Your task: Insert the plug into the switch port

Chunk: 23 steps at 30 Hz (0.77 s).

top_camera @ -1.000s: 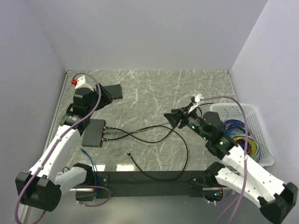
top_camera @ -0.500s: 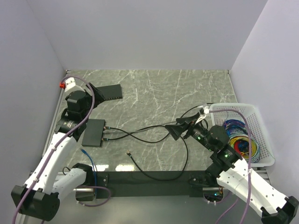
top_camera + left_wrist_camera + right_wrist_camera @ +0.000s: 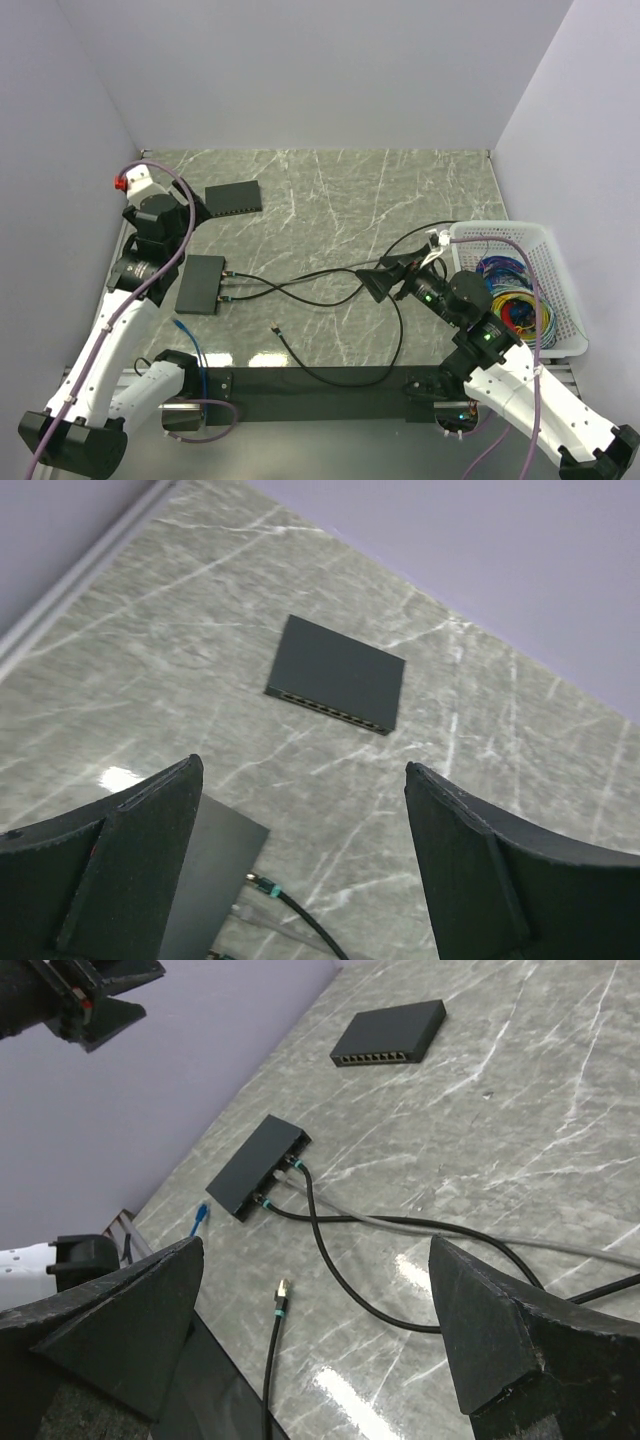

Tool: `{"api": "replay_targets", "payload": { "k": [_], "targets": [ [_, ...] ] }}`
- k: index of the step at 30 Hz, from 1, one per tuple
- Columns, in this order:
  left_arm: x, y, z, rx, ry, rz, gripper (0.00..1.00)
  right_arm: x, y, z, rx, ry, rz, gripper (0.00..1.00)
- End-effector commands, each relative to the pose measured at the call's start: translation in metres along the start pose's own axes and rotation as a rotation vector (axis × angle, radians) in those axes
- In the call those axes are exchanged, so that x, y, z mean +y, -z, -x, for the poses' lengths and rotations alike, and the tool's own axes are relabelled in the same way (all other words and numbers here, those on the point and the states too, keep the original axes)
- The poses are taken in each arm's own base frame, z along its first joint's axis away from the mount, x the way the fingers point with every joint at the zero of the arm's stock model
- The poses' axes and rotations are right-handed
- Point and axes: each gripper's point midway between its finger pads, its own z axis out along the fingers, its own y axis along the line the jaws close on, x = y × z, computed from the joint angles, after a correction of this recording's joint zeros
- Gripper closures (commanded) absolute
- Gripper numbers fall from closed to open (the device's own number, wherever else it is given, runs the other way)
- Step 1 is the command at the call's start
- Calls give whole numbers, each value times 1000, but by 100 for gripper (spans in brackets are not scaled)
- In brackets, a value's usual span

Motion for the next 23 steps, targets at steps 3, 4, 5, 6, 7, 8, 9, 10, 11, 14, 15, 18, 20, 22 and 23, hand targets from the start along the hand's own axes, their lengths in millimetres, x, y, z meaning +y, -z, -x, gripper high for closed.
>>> {"api": "replay_targets", "payload": {
  "k": [3, 4, 5, 6, 7, 8, 9, 10, 11, 14, 15, 18, 20, 22, 23],
  "targets": [
    [10, 16, 34, -81, -62, 49, 12, 11, 1, 12, -25, 19, 37, 0],
    [10, 18, 37, -87, -66, 46, 11, 12, 1, 13, -31, 21, 41, 0],
    [10, 19, 39, -95, -76, 43, 11, 11, 2, 11, -28, 21, 44, 0],
    [10, 20, 41, -101, -79, 40, 11, 12, 2, 11, -31, 24, 48, 0],
    [13, 22, 43, -112, -86, 46, 10, 13, 3, 12, -35, 25, 55, 0],
    [14, 23, 44, -118, -86, 50, 9, 13, 3, 11, -37, 28, 56, 0],
    [15, 22, 43, -121, -88, 54, 9, 13, 3, 12, -39, 28, 58, 0],
    [17, 22, 41, -122, -92, 59, 8, 14, 4, 13, -45, 31, 59, 0],
    [18, 21, 39, -118, -88, 59, 8, 14, 4, 13, -44, 31, 61, 0],
    [19, 18, 32, -108, -80, 58, 8, 15, 4, 12, -40, 29, 63, 0],
    [18, 18, 32, -109, -76, 56, 8, 14, 3, 12, -38, 29, 63, 0],
    [18, 19, 34, -115, -73, 51, 8, 15, 3, 10, -29, 32, 72, 0],
    [19, 19, 35, -124, -71, 55, 8, 21, 4, 10, -37, 41, 107, 1],
    [21, 20, 35, -129, -66, 59, 8, 18, 3, 9, -22, 39, 90, 1],
    [21, 20, 35, -132, -61, 59, 8, 20, 3, 12, -25, 44, 92, 0]
  ]
}}
